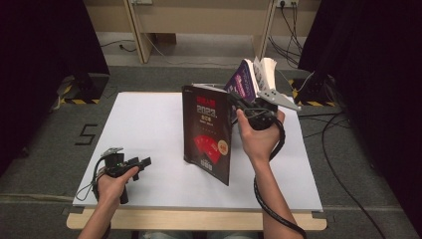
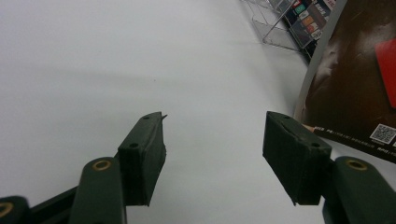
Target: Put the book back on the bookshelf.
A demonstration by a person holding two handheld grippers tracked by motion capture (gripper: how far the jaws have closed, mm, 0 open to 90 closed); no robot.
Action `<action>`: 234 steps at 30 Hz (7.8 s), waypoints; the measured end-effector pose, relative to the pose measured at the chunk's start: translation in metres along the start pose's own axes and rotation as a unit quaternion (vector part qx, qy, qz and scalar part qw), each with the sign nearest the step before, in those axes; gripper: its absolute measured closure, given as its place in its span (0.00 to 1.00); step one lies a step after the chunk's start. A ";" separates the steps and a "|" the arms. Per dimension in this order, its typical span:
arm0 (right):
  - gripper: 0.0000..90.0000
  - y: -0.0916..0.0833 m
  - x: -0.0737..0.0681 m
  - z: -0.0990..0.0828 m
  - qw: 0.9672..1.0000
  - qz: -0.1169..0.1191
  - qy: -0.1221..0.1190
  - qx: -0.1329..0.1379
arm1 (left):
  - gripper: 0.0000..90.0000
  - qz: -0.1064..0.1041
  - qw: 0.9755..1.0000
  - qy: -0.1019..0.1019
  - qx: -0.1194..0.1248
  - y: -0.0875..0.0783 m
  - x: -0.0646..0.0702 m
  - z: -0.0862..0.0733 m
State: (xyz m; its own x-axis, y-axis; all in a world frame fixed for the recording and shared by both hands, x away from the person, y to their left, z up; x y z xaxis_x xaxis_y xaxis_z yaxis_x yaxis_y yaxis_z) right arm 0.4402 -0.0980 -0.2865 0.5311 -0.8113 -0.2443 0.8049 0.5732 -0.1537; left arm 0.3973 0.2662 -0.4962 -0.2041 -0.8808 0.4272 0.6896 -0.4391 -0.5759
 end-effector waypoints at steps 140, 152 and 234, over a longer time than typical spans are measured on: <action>0.97 0.037 0.019 -0.013 0.993 -0.062 0.012 -0.102 | 0.43 -0.018 1.000 -0.002 0.005 0.003 0.007 0.001; 0.97 0.066 -0.003 0.005 0.994 -0.064 -0.045 -0.083 | 0.43 -0.019 1.000 -0.002 0.006 0.003 0.006 0.001; 0.97 0.134 0.016 -0.002 0.987 -0.128 0.002 -0.092 | 0.43 -0.022 1.000 -0.003 0.004 0.004 0.005 0.000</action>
State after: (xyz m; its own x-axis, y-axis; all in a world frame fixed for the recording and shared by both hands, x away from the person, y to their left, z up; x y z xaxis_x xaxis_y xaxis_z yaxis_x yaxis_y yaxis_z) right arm 0.5555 -0.0340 -0.3124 0.3151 -0.9322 -0.1779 0.8509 0.3605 -0.3822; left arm 0.3991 0.2599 -0.4960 -0.2297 -0.8596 0.4565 0.6861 -0.4756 -0.5505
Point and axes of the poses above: each handheld gripper's, and its own axes: y roughly forward along the jaws, z roughly out of its top, x roughly to its right, the point moved 4 cm from there along y, roughly forward along the jaws, and after that the axes turned 2 degrees about -x, right-handed, at the moved point
